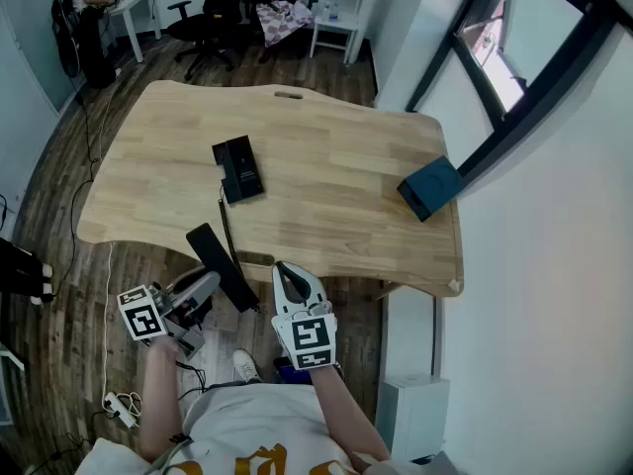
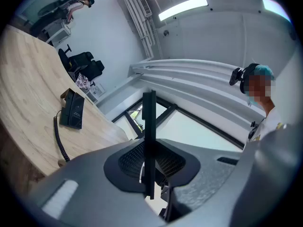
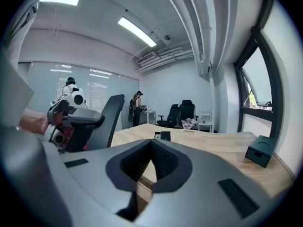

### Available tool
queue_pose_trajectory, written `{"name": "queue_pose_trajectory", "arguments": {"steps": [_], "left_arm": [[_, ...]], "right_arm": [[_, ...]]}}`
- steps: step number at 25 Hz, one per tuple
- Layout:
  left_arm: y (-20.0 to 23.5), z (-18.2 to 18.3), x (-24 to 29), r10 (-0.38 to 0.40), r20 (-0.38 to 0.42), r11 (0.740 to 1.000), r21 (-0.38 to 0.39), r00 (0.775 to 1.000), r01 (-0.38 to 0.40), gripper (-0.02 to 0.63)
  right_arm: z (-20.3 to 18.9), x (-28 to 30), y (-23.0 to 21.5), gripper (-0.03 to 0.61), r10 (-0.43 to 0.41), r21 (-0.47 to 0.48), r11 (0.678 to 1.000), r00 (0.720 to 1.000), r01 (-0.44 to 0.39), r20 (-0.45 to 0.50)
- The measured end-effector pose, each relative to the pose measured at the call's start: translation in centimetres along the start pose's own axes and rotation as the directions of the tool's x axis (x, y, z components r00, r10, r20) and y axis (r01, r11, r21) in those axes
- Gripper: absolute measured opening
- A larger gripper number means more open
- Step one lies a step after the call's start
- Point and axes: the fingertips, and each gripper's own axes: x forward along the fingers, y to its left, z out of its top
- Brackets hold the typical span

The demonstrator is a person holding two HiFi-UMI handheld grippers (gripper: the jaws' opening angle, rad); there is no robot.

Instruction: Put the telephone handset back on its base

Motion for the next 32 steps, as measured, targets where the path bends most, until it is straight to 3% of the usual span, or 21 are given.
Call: {"name": "queue_pose_trajectory", "arguments": {"steps": [14, 18, 32], "left_arm": [[0.1, -1.3, -0.1, 0.041, -0.006, 0.999, -0.009, 0.999, -0.041, 0.069], [0.1, -1.3, 0.1, 0.059, 0.004, 0.998, -0.008, 0.998, -0.059, 0.069], [1.1, -0.8, 1.6, 0.106, 0.025, 0.994, 0.001, 0.994, -0.106, 0.069]], "right_arm": [[0.0, -1.4, -0.9, 0.006, 0.009, -0.006, 1.000, 1.000, -0.009, 0.004], [-0.4, -1.9, -1.9, 0.006, -0.004, 0.034, 0.999, 1.000, 0.003, 0.009], [-1.0, -2.0, -5.1, 0.006, 0.010, 0.045, 0.999, 1.000, -0.011, 0.010]]}}
